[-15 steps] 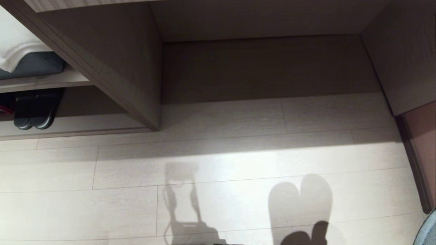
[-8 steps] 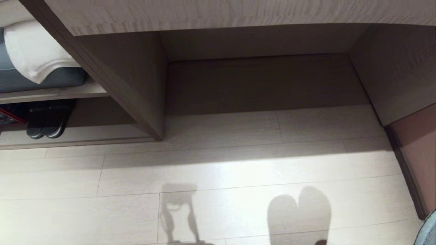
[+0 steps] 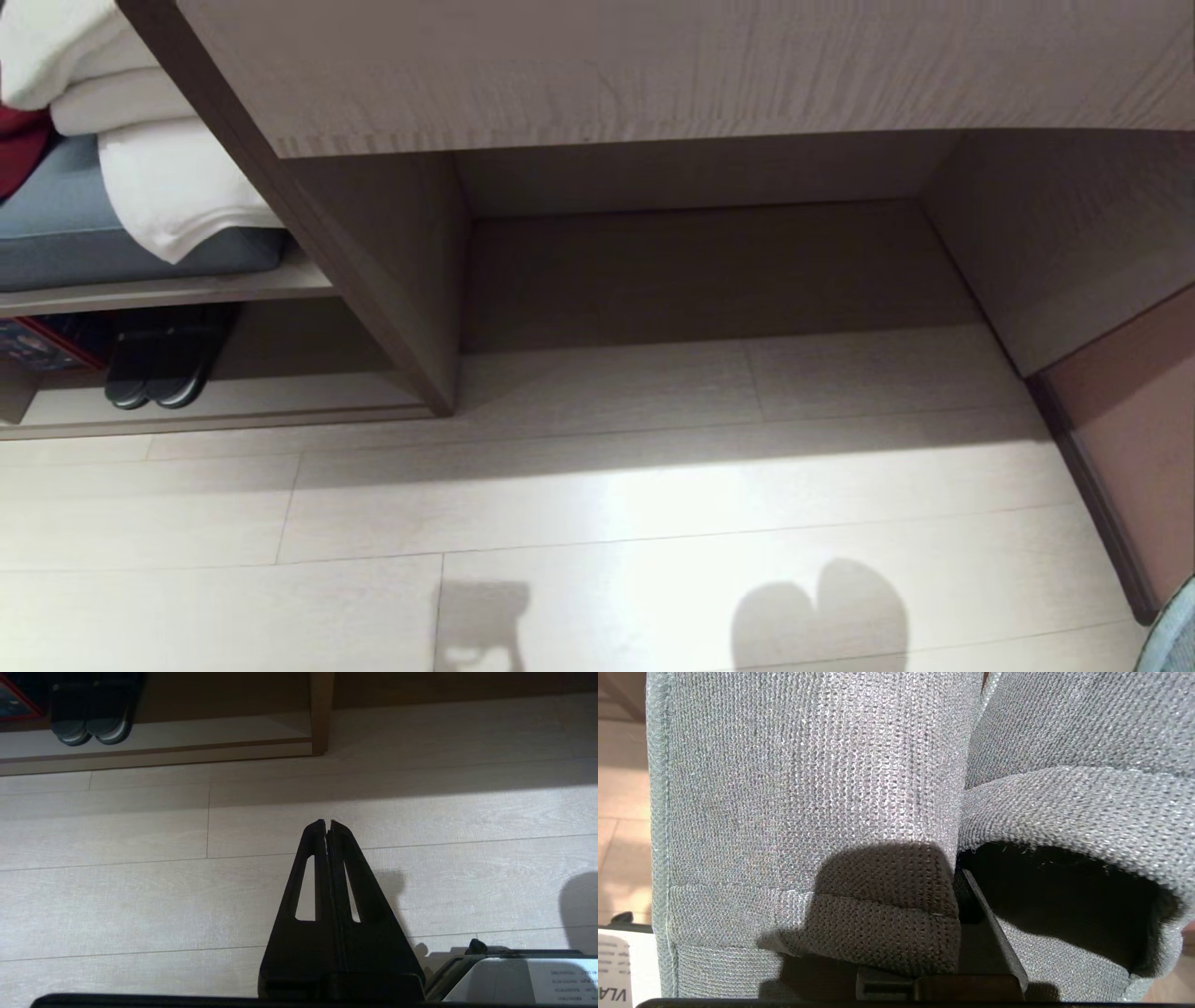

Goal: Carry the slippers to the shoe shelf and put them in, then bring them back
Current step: Place the slippers into the shoe cabinet

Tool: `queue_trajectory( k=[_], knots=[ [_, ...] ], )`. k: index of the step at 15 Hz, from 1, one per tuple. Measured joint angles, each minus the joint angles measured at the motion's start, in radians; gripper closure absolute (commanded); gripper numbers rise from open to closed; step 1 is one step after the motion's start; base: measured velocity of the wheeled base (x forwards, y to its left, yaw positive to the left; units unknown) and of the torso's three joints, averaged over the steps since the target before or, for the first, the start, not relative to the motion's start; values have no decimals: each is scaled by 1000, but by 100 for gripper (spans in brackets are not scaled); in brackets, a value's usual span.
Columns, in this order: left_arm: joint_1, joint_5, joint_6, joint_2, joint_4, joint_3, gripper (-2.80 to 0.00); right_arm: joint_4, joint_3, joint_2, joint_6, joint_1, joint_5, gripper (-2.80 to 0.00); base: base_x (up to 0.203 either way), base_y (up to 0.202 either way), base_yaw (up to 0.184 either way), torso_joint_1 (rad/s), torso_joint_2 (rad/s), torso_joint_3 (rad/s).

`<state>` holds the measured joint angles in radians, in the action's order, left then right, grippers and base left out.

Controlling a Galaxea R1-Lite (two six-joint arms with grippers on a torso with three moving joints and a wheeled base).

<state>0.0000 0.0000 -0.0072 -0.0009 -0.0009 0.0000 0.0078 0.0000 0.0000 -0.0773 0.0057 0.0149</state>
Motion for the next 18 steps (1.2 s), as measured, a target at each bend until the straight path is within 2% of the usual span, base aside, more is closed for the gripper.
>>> queue_trajectory(
  k=[18],
  knots=[
    [0, 0, 0, 0, 0, 0, 0, 0, 0, 0, 0, 0, 0, 0, 0, 0, 0, 3, 2, 203]
  ],
)
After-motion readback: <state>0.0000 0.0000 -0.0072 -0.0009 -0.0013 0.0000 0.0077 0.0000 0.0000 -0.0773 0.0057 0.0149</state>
